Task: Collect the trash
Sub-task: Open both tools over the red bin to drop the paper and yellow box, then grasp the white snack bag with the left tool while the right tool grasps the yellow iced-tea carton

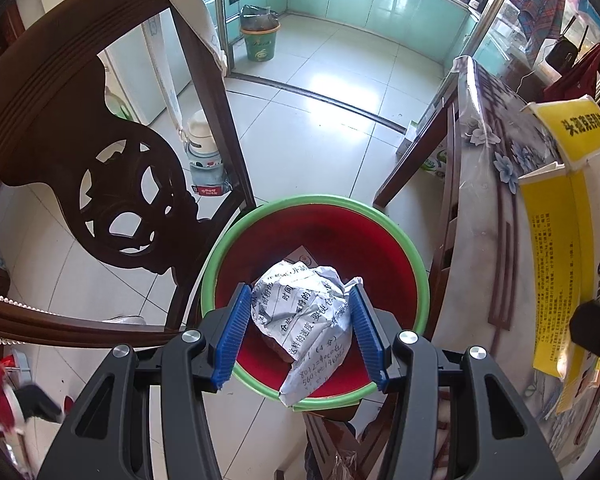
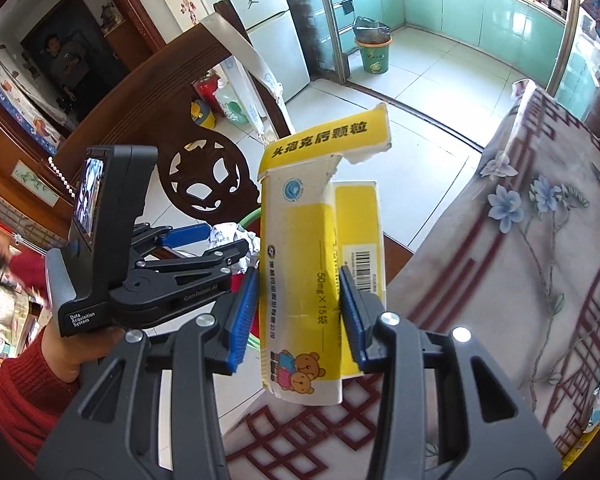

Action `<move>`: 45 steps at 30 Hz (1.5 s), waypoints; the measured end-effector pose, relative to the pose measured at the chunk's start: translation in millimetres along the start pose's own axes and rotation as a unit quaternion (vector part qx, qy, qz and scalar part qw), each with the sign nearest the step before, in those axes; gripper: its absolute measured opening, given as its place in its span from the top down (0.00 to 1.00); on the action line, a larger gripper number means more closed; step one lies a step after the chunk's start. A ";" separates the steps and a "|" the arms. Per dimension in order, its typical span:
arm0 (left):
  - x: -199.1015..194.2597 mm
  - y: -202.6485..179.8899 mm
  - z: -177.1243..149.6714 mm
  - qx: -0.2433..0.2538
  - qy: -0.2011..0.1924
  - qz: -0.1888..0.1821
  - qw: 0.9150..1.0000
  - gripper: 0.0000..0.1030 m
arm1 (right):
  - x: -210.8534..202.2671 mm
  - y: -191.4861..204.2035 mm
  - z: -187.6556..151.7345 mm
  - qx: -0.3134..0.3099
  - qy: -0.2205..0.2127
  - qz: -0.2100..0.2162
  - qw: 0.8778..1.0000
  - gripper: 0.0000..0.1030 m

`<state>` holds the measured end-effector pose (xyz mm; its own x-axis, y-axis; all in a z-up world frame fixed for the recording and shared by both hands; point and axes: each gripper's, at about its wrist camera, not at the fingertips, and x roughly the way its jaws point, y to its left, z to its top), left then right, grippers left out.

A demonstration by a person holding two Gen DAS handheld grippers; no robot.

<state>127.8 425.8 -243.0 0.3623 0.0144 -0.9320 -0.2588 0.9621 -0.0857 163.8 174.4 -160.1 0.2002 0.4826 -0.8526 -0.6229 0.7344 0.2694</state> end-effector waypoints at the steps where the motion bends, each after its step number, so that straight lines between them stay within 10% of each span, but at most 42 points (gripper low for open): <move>1: 0.8 0.1 1.0 0.000 0.000 0.000 1.000 0.53 | 1.4 -0.5 0.2 -0.001 0.002 0.000 1.000 0.62; 10: 6.0 1.2 8.7 0.002 0.002 0.007 1.000 0.51 | 15.0 -1.1 10.2 -0.002 0.014 0.007 1.000 0.62; 14: 6.6 3.9 12.6 -0.004 0.001 0.015 1.000 0.39 | 13.9 -1.7 12.4 0.004 0.006 0.014 1.000 0.36; 24: -8.2 -13.1 18.4 0.006 -0.011 0.014 1.000 0.30 | -19.8 -13.4 7.0 0.015 -0.025 -0.003 1.000 0.17; 45: -51.2 -204.1 -10.2 0.172 -0.022 -0.073 0.982 0.17 | -146.0 -118.2 -101.4 0.120 -0.081 -0.154 0.977 0.05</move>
<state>153.0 226.0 -181.4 0.4131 -0.1254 -0.9020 0.1143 0.9898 -0.0852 131.5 -31.3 -112.9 0.4791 0.2759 -0.8333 -0.3224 0.9383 0.1253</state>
